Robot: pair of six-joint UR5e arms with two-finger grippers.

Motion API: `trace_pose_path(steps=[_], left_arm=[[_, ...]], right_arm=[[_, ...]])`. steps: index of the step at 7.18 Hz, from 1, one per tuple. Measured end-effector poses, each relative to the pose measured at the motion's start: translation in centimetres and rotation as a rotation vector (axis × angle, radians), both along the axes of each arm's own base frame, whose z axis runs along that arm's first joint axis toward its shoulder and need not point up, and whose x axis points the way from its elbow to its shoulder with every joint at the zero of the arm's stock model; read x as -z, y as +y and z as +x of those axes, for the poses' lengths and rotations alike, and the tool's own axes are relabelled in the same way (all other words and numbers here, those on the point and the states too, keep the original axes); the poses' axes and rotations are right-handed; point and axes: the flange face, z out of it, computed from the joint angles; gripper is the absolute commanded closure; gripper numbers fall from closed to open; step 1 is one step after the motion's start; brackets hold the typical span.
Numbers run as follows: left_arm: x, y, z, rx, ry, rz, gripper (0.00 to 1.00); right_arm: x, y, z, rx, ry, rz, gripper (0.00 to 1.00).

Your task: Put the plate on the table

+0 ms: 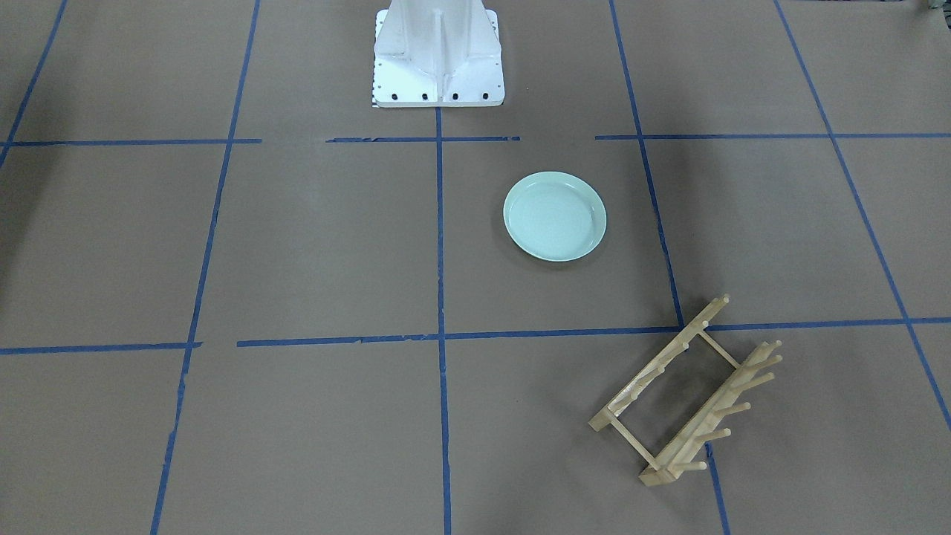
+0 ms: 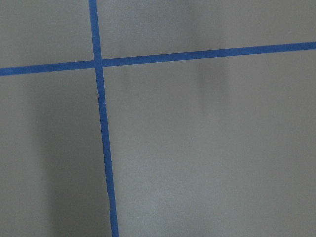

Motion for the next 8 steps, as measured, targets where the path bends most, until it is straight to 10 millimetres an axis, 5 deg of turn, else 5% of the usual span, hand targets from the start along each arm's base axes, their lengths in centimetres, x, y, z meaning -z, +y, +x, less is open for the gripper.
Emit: trace_pose_path(steps=[8], left_arm=[[-0.89, 0.78, -0.03, 0.000, -0.010, -0.030, 0.00]], right_arm=[[0.02, 0.00, 0.00, 0.000, 0.000, 0.000, 0.00]])
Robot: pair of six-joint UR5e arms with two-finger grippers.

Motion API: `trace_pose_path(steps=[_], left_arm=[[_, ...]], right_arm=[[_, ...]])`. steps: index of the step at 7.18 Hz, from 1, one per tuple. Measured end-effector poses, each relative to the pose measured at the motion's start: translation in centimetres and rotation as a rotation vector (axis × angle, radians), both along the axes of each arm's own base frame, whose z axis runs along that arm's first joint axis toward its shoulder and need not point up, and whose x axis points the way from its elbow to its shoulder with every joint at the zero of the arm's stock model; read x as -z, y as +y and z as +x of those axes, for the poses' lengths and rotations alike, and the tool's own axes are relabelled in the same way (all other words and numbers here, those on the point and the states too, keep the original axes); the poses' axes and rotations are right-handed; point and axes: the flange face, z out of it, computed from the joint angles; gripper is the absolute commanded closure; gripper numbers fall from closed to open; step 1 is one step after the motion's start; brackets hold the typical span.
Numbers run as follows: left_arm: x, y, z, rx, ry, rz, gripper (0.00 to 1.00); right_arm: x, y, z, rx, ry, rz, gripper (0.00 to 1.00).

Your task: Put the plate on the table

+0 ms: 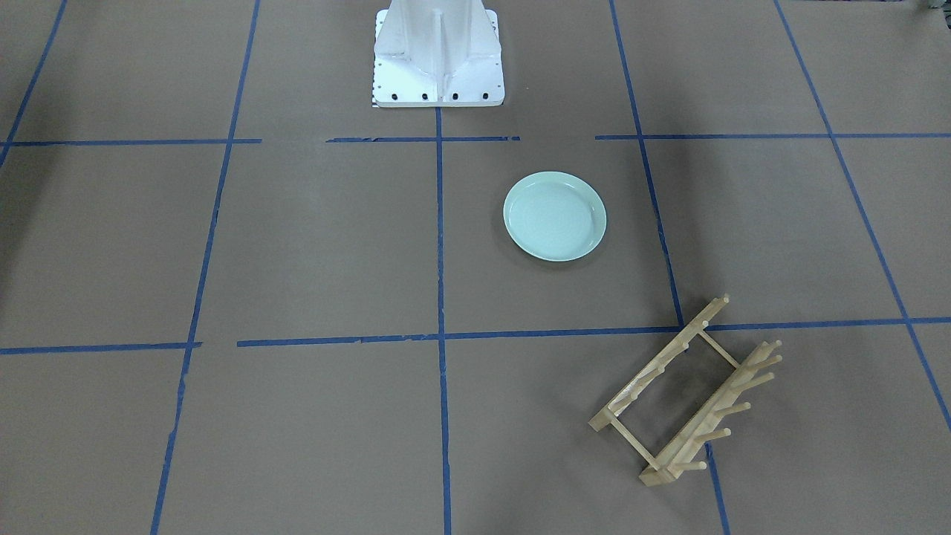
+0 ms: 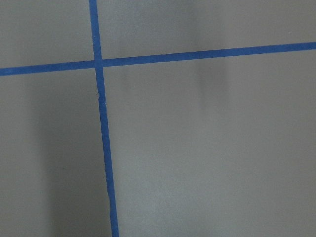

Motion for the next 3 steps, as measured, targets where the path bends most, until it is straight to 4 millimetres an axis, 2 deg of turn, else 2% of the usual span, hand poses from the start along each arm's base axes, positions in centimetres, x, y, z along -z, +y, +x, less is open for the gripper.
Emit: trace_pose_path(steps=[3], left_arm=[[0.46, -0.94, 0.06, -0.008, -0.003, 0.005, 0.00]], right_arm=[[-0.02, 0.01, 0.00, 0.000, 0.000, 0.000, 0.00]])
